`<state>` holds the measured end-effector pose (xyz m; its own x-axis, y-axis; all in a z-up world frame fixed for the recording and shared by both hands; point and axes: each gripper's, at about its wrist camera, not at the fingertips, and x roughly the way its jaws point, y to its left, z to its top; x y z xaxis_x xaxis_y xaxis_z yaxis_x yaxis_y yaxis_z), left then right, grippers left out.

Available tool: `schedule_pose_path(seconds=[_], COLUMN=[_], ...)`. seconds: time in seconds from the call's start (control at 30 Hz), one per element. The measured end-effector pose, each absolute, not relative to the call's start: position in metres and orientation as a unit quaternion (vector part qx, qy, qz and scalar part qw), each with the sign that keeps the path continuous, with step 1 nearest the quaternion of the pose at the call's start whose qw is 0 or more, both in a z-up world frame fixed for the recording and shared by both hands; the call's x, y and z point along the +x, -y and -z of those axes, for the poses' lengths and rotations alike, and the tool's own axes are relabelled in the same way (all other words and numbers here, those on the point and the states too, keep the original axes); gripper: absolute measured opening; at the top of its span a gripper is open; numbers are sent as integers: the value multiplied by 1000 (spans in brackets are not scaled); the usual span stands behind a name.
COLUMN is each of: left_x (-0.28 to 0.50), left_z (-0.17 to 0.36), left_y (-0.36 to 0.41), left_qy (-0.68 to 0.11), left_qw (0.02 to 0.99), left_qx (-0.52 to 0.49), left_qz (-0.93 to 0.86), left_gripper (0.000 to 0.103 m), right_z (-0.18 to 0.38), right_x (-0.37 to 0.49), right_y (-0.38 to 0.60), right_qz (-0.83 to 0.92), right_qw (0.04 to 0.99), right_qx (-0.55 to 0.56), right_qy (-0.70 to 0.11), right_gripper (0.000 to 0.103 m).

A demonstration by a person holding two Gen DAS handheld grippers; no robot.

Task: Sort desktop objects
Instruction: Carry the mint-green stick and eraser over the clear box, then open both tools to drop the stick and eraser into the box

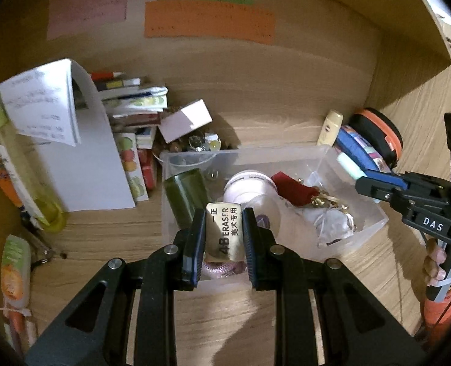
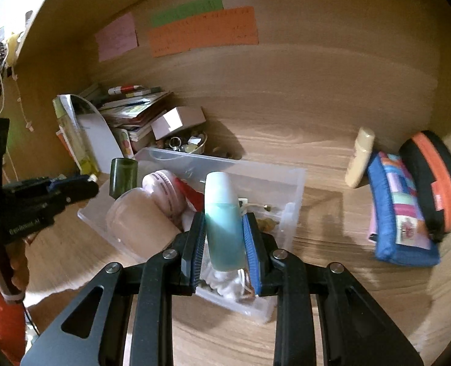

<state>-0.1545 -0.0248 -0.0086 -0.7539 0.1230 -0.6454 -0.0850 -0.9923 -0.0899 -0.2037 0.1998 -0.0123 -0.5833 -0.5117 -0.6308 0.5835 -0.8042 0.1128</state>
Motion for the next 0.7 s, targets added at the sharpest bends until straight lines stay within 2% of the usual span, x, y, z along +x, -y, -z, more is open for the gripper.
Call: schedule_pose_path(seconds=[0.57,0.7], left_x=[-172,-166], left_z=[26,20], left_y=[11,15], left_qy=[13,18], left_qw=[62,61], left_qx=[-365,-361], left_qz=[-929,-930], left_gripper=[23,26], right_z=[29,27], right_x=[-219,-218], right_y=[-181,-180], right_qz=[891,890], right_qw=[289,293], right_qx=[340,339], right_qy=[-85,-84], right_gripper=[20,24])
